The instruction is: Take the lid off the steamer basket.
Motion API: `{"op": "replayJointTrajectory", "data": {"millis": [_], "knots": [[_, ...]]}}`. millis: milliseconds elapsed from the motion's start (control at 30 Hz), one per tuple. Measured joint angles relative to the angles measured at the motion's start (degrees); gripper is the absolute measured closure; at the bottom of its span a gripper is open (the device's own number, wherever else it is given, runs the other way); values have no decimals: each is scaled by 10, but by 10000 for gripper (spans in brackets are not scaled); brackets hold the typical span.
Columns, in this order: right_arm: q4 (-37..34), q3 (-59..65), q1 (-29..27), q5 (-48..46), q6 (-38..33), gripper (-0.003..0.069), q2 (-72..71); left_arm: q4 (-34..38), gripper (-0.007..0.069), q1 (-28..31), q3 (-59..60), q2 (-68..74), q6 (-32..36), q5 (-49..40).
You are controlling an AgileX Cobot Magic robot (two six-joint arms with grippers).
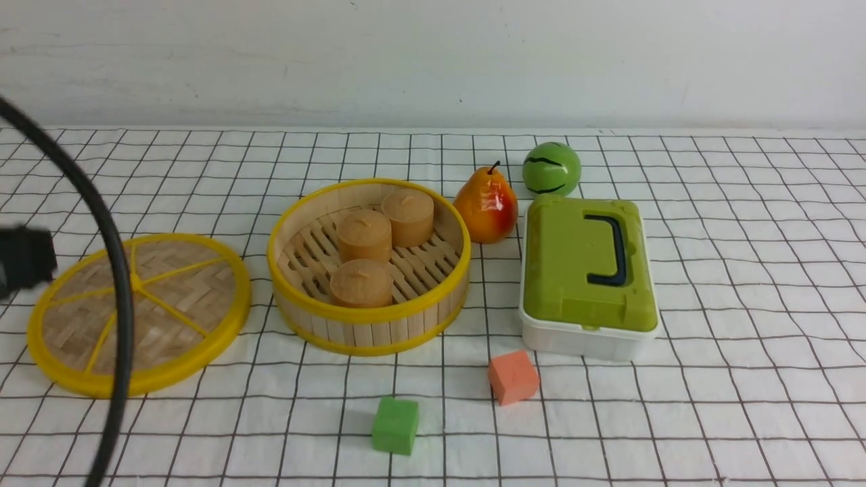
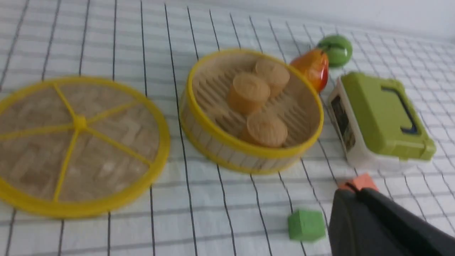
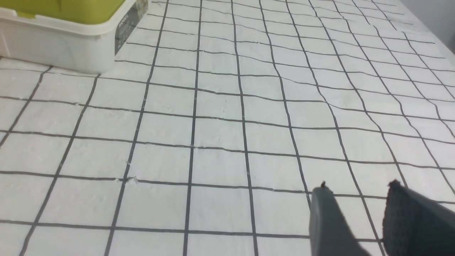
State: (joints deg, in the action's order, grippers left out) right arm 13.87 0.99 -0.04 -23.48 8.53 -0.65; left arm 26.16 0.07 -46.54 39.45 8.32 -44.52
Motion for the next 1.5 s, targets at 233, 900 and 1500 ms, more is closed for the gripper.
{"op": "replayJointTrajectory", "data": {"millis": [233,900,1500], "knots": [[0,0,0,0,0,419,0,-12,637,-27,49,-5,-2,-69],[0,0,0,0,0,419,0,-31,637,-176,341,-321,9,217],[0,0,0,0,0,419,0,-144,637,-53,481,-399,-62,285]]}}
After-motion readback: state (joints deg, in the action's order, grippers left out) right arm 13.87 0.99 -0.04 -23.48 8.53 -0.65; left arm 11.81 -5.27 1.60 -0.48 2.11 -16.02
